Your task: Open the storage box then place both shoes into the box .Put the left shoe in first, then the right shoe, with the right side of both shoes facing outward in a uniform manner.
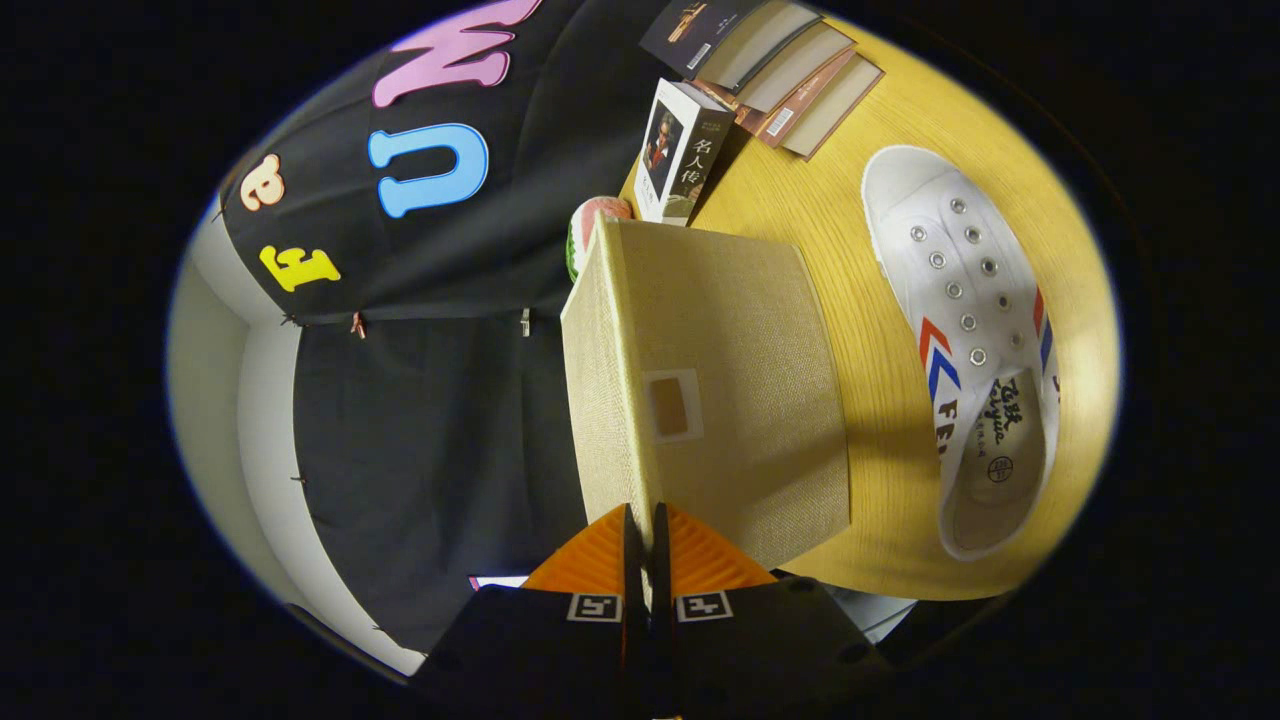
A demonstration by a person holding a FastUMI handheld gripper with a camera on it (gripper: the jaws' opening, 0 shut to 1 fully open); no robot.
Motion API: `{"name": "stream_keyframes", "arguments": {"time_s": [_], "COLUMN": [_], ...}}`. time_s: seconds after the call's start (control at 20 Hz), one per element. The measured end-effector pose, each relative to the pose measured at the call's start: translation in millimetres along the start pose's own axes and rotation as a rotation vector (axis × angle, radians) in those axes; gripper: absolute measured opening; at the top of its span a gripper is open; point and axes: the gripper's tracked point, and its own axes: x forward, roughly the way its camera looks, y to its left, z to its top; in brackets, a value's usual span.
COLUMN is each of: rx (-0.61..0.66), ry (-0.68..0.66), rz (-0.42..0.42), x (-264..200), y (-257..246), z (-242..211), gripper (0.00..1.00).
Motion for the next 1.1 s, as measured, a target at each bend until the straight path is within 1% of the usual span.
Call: {"name": "stream_keyframes", "arguments": {"time_s": [0.1, 0.15, 0.4, 0.65, 0.8, 0.95, 1.1], "rx": [-0.016, -0.021, -0.081, -0.129, -0.191, -0.229, -0.261], "ry": [-0.011, -0.034, -0.088, -0.135, -0.163, -0.19, -0.199], "rz": [-0.017, -0.041, -0.068, -0.023, -0.02, -0.004, 0.034], "x": [-1.7, -2.1, -7.6, -9.9, -7.0, 8.3, 26.1], "y": [2.0, 1.8, 29.0, 82.6, 111.6, 142.5, 174.3], "z": [1.2, 4.4, 1.7, -4.9, -10.1, -12.6, -21.4], "gripper": [0.05, 0.05, 0.05, 0.05, 0.05, 0.05, 0.05]}}
